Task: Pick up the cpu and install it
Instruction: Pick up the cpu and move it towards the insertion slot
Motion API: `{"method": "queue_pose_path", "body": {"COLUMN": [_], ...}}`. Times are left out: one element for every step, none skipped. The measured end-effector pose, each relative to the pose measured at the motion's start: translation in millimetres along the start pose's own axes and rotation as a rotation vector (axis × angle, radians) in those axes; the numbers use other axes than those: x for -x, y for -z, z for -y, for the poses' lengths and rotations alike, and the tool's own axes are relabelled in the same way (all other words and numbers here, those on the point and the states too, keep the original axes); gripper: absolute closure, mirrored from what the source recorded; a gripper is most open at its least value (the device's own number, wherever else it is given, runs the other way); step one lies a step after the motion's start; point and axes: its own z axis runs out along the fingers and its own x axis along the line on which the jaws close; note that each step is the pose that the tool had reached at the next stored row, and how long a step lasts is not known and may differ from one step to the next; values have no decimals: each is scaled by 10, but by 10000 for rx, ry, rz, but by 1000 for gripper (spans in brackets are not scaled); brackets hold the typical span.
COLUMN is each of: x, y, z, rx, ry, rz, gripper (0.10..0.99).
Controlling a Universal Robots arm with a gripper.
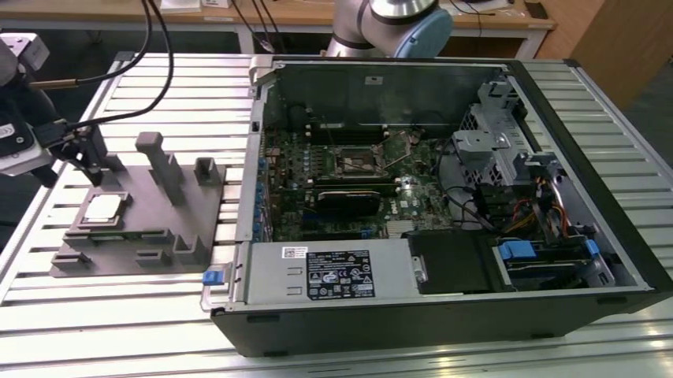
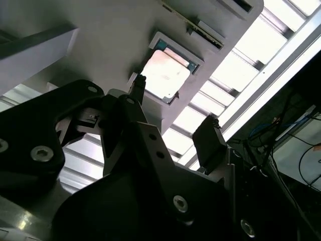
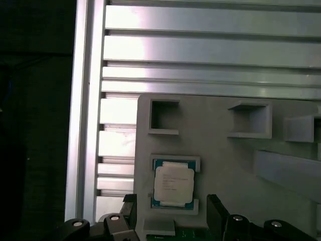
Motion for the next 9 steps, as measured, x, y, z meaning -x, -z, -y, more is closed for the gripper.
{"method": "queue_pose_path", "body": {"x": [0,0,0,0,0,0,0,0,0], "y": [-9,-17,-23,-29,-34,-39,-45,-50,-56], "z": [0,1,1,2,2,2,2,3,3], "rx": [-1,0,0,0,-1,-1,0,-1,-1], "ry": [5,11,15,20,25,29,33,36,36], "rz": [-1,-2,-2,-3,-3,-4,-3,-3,-4], "gripper": [427,427,427,427,427,427,427,427,427]}}
